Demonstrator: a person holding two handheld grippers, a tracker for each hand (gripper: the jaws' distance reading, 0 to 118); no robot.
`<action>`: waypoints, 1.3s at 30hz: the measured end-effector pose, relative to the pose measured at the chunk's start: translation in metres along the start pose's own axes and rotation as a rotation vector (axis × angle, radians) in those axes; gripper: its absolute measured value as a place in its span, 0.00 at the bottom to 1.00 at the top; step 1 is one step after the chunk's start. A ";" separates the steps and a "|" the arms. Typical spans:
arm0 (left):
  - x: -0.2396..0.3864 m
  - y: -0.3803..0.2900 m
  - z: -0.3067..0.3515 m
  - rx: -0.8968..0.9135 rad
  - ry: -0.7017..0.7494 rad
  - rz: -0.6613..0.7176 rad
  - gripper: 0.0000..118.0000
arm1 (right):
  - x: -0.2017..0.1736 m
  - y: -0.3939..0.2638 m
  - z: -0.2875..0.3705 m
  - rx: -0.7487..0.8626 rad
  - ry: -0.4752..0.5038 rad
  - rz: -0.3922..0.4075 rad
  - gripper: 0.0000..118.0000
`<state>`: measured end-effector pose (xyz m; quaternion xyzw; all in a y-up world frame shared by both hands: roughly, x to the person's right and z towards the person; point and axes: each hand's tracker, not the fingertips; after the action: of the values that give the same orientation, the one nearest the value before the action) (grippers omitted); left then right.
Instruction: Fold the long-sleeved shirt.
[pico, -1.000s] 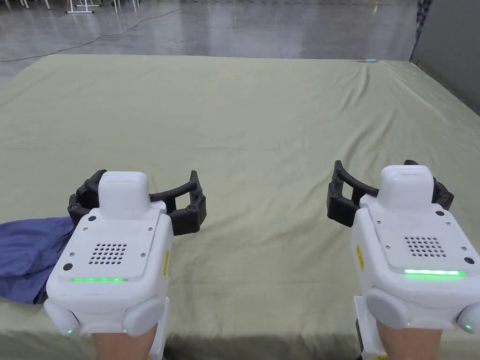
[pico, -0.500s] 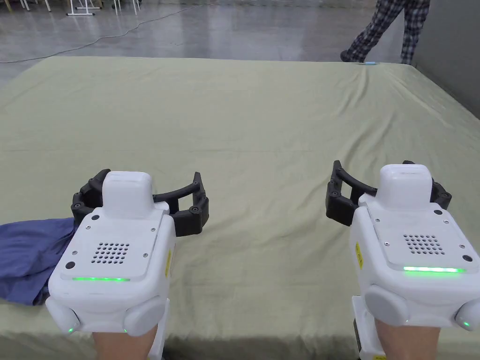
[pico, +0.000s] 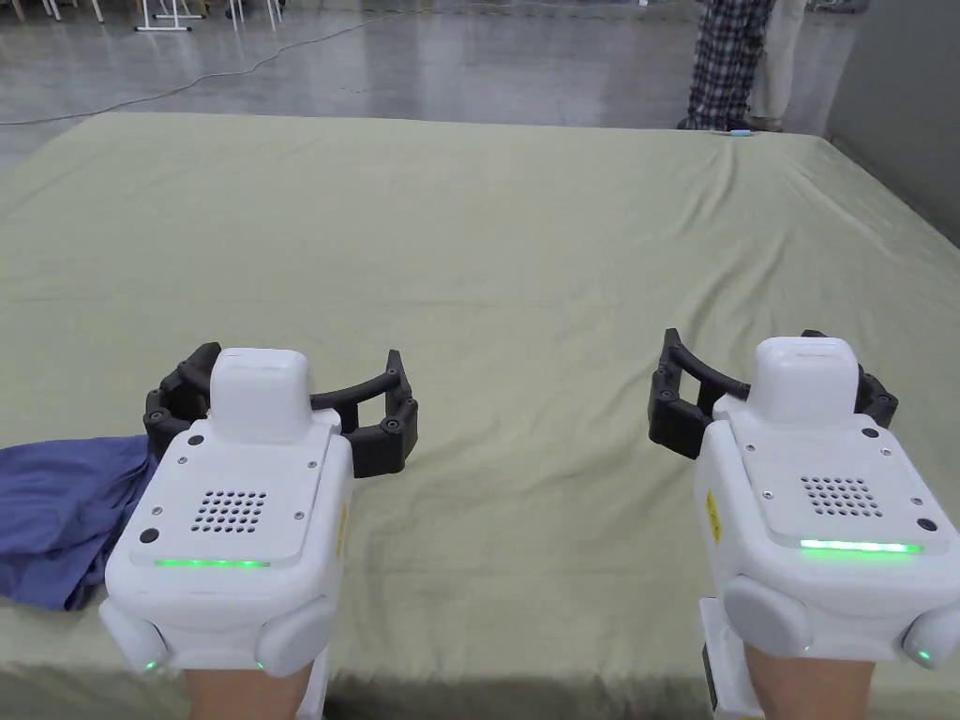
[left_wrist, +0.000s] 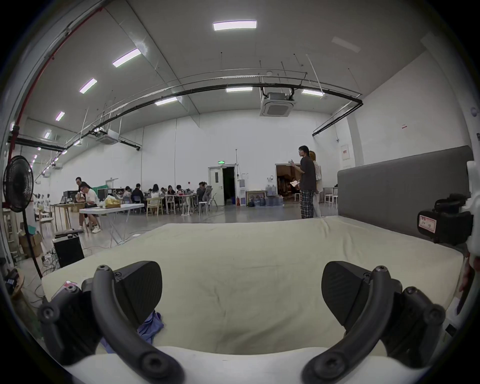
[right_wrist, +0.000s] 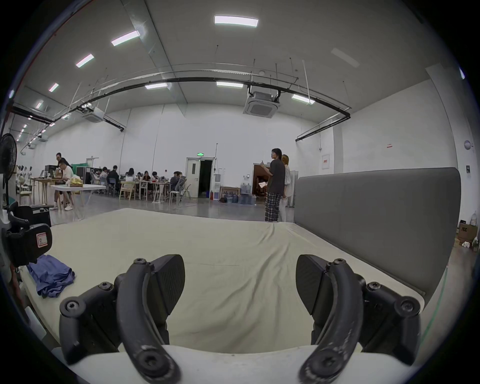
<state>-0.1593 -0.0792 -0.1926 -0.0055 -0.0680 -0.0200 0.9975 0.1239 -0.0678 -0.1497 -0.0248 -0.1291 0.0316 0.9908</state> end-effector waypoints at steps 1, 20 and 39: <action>0.000 0.001 0.000 -0.002 0.003 0.002 1.00 | 0.000 0.000 0.000 0.001 -0.002 0.002 0.76; 0.003 0.002 0.004 0.003 0.004 -0.024 1.00 | 0.002 0.000 0.003 -0.002 -0.006 0.003 0.76; 0.000 -0.001 0.005 0.001 0.008 -0.025 1.00 | 0.002 -0.003 0.003 -0.003 -0.004 0.003 0.76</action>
<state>-0.1595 -0.0801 -0.1879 -0.0042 -0.0643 -0.0326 0.9974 0.1248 -0.0708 -0.1463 -0.0263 -0.1309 0.0328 0.9905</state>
